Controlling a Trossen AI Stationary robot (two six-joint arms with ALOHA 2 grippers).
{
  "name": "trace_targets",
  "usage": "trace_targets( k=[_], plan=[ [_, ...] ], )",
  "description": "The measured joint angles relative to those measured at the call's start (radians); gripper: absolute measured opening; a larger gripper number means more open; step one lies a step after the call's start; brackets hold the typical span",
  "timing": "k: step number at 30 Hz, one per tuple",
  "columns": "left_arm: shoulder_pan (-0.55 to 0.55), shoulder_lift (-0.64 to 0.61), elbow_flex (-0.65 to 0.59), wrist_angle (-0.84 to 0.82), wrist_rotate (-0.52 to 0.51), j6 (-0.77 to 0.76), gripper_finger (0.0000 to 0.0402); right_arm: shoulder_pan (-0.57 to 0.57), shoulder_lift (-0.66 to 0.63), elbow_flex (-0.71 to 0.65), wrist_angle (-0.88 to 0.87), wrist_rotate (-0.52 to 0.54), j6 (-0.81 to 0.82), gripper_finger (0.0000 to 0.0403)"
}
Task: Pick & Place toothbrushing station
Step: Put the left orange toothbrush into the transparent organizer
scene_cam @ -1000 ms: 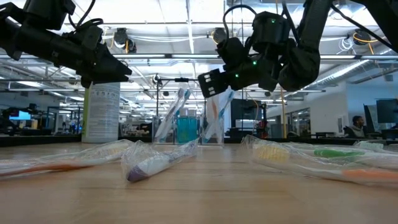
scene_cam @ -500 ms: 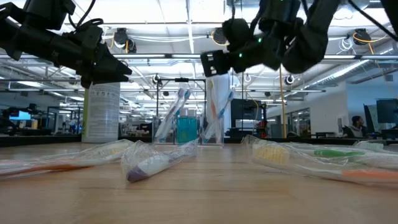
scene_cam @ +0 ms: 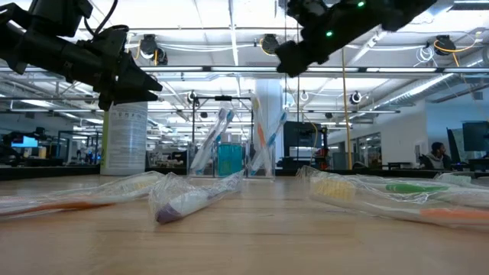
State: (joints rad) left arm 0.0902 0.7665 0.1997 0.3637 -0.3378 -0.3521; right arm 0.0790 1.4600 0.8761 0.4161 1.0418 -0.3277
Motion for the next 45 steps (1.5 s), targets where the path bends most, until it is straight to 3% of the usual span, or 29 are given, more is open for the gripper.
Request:
trace_targets(
  k=[3,8,11,15,23,28,37,45],
  plan=[
    [0.000,0.000,0.000,0.000,0.000,-0.001,0.0179,0.006,-0.086,0.000,-0.251,-0.077,0.125,0.0160],
    [0.000,0.000,0.000,0.000,0.000,-0.050,0.0180,-0.007,-0.196,0.000,-0.605,-0.367,0.385,0.0160],
    [0.000,0.000,0.000,0.001,0.000,-0.090,0.0179,-0.018,-0.224,0.000,-0.760,-0.526,0.495,0.0160],
    [0.000,0.000,0.000,0.003,0.000,-0.108,0.0180,-0.020,-0.228,-0.004,-0.880,-0.637,0.594,0.0160],
    [-0.016,0.000,0.000,0.008,0.112,-0.178,0.0179,-0.020,-0.228,-0.173,-0.737,-0.654,0.596,0.0160],
    [-0.051,0.000,0.000,0.008,0.062,-0.200,0.0179,-0.029,-0.228,-0.236,-0.631,-0.653,0.506,0.0160],
    [-0.109,0.015,0.000,0.071,-0.004,-0.215,0.0179,-0.067,-0.228,-0.372,-0.175,-0.657,0.434,0.0160],
    [-0.197,0.181,0.100,0.068,0.009,-0.210,0.0179,-0.073,-0.228,-0.401,-0.129,-0.655,0.472,0.0160]
  ],
)
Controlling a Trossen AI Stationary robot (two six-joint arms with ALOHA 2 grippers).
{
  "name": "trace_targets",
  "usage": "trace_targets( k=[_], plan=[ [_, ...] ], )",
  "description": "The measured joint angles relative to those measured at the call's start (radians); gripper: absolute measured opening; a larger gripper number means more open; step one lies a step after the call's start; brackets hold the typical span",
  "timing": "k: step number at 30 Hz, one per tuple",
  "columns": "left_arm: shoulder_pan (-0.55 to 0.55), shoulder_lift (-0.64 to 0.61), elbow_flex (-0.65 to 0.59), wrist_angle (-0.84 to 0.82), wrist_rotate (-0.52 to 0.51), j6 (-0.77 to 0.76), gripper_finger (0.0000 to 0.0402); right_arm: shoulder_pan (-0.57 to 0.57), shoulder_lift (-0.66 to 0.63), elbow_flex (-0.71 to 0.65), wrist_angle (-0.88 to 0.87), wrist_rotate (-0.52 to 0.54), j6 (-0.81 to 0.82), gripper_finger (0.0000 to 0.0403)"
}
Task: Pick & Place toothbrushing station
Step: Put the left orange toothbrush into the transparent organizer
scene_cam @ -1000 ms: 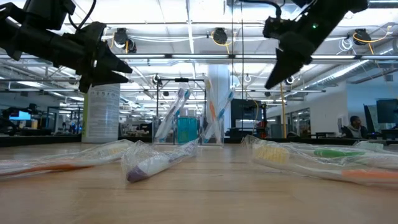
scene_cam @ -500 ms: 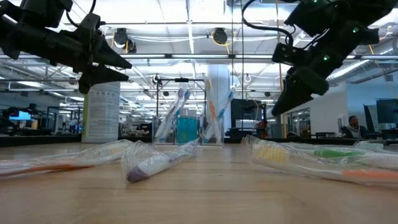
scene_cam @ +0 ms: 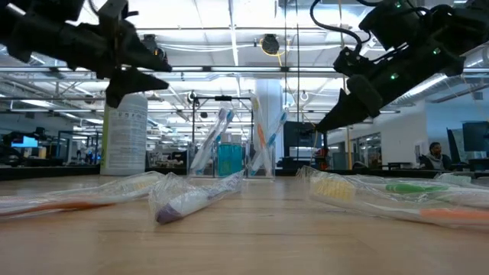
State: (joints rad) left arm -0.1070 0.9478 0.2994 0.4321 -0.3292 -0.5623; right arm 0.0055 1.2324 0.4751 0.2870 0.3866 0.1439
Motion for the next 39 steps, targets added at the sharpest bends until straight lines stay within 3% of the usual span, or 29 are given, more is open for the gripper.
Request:
trace_targets(
  k=[4,10,16,24,32,39],
  plan=[
    [-0.029,0.132,0.138,-0.094,0.049,0.006,0.0179,0.000,0.000,0.000,0.000,0.000,0.000,0.0160],
    [-0.061,0.327,0.364,-0.363,0.070,-0.009,0.0179,0.000,0.000,0.000,0.000,0.000,0.000,0.0160],
    [-0.096,0.470,0.506,-0.525,0.092,-0.152,0.0179,0.000,0.000,0.000,0.000,0.000,0.000,0.0160],
    [-0.180,0.598,0.537,-0.542,0.225,-0.342,0.0179,0.002,0.000,0.000,-0.001,0.000,0.002,0.0160],
    [-0.290,0.725,0.537,-0.534,0.230,-0.533,0.0179,0.002,0.000,0.000,-0.001,0.000,0.071,0.0160],
    [-0.309,0.791,0.537,-0.517,0.202,-0.601,0.0179,0.002,0.000,0.000,-0.001,-0.001,0.165,0.0160]
  ],
)
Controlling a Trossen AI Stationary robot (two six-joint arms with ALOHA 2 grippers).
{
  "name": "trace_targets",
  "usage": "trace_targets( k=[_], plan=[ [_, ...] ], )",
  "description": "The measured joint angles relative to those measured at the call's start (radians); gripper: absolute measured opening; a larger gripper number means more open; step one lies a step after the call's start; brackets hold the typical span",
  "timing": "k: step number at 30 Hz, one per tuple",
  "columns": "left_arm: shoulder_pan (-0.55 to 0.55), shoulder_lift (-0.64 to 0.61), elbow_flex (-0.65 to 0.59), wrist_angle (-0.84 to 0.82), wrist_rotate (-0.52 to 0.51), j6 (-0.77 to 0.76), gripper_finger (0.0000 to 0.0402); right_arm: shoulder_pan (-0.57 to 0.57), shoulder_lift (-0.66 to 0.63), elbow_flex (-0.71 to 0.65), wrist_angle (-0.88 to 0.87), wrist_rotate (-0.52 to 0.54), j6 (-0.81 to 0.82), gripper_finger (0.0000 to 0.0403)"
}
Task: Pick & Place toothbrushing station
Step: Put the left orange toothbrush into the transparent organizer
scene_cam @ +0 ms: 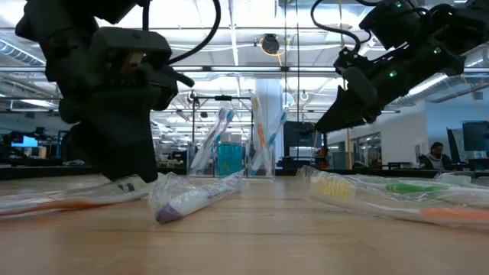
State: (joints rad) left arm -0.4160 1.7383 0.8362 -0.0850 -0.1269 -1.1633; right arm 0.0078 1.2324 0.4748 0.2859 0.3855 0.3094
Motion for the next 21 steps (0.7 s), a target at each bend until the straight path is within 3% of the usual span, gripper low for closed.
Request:
trace_targets(
  k=[10,21],
  plan=[
    [-0.007,0.022,0.002,0.041,-0.047,0.006,0.0172,0.000,0.000,0.000,-0.002,0.000,0.027,0.0160],
    [-0.005,0.025,-0.001,0.035,-0.058,0.036,0.0071,0.000,0.000,0.000,-0.003,0.000,0.020,0.0160]
  ],
)
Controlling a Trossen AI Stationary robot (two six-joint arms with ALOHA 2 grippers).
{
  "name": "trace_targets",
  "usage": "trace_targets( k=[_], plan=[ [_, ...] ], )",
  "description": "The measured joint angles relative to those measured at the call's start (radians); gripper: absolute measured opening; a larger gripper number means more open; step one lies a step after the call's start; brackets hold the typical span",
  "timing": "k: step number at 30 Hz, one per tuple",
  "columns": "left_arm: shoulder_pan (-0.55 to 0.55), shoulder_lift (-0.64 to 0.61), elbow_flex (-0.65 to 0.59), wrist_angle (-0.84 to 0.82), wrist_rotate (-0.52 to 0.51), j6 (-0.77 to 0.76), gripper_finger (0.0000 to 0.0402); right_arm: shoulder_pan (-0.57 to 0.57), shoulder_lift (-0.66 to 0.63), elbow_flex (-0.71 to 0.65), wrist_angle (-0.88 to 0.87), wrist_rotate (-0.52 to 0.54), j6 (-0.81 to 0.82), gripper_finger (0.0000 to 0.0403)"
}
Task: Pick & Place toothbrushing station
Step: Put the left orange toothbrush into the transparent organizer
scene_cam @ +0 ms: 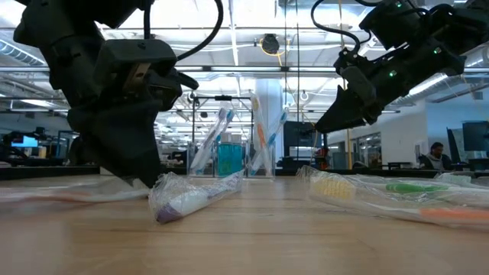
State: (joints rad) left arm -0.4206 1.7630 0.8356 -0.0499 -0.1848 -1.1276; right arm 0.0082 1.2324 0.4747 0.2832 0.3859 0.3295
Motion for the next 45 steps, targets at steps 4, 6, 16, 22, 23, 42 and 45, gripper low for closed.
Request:
trace_targets(
  k=[4,6,16,22,23,42,45],
  plan=[
    [0.004,-0.002,0.000,0.003,0.001,-0.001,0.0052,0.000,0.000,0.000,0.000,0.000,0.000,0.0160],
    [0.008,-0.002,0.000,0.009,0.001,-0.001,0.0045,0.000,0.000,0.000,0.000,0.000,0.000,0.0160],
    [0.083,-0.064,-0.002,0.051,-0.005,0.154,0.0007,0.000,0.000,0.000,0.000,0.000,0.014,0.0160],
    [0.168,-0.226,-0.002,0.055,-0.186,0.342,0.0014,0.000,0.000,0.000,0.001,0.000,0.053,0.0160],
    [0.183,-0.255,-0.002,0.064,-0.234,0.378,0.0017,0.000,0.000,0.000,0.001,0.001,0.049,0.0160],
    [0.464,-0.342,0.000,0.607,-0.734,1.164,0.0004,0.000,0.000,0.000,0.004,0.003,-0.137,0.0160],
    [0.528,-0.290,0.000,0.669,-0.655,1.175,0.0011,0.000,0.000,0.000,0.004,0.004,-0.140,0.0160]
  ],
)
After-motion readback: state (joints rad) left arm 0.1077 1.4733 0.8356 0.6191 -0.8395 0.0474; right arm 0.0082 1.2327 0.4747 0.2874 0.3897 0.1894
